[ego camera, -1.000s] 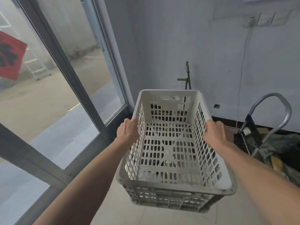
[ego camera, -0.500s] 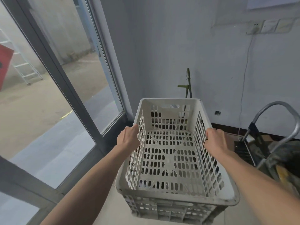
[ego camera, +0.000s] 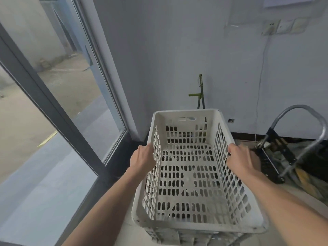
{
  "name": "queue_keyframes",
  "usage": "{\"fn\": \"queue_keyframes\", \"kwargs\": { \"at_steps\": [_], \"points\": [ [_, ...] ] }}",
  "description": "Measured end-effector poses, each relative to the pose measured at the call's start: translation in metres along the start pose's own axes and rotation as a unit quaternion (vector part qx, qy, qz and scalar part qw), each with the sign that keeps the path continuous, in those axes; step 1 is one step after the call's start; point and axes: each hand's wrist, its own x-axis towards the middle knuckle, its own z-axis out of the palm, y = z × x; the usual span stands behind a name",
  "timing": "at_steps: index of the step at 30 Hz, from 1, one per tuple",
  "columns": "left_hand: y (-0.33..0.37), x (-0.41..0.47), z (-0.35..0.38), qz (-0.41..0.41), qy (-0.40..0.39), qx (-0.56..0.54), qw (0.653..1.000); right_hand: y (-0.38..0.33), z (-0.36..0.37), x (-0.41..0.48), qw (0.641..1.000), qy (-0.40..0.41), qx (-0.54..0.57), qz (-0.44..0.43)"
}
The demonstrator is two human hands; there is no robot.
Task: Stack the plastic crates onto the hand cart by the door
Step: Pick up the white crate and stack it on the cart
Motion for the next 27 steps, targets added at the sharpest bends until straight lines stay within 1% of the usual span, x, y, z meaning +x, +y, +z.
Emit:
{"fn": "queue_keyframes", "kwargs": {
  "at_steps": [6,10,15,19,22,25,27],
  "points": [
    [-0.017,0.028,0.002,0.013,-0.007,0.021,1.000,-0.027,0.001,0.007,1.000,0.001,-0.007,0.021],
    [-0.016,0.050,0.011,0.016,-0.013,0.019,1.000,-0.030,0.009,0.023,0.999,-0.003,-0.004,0.032],
    [-0.001,0.072,0.014,0.015,-0.024,0.028,0.999,-0.022,0.017,0.049,0.999,-0.017,0.023,0.034],
    [0.003,0.093,0.016,0.011,-0.035,0.034,0.999,-0.021,0.026,0.073,0.998,-0.004,0.051,0.028],
    [0.003,0.110,0.020,0.007,-0.046,0.041,0.998,-0.021,0.042,0.087,0.996,-0.010,0.079,0.035],
    [-0.001,0.126,0.023,0.008,-0.049,0.043,0.998,-0.026,0.061,0.103,0.993,0.001,0.109,0.034],
    [-0.007,0.138,0.025,0.006,-0.057,0.042,0.997,-0.033,0.072,0.113,0.993,-0.001,0.113,0.034]
  ]
}}
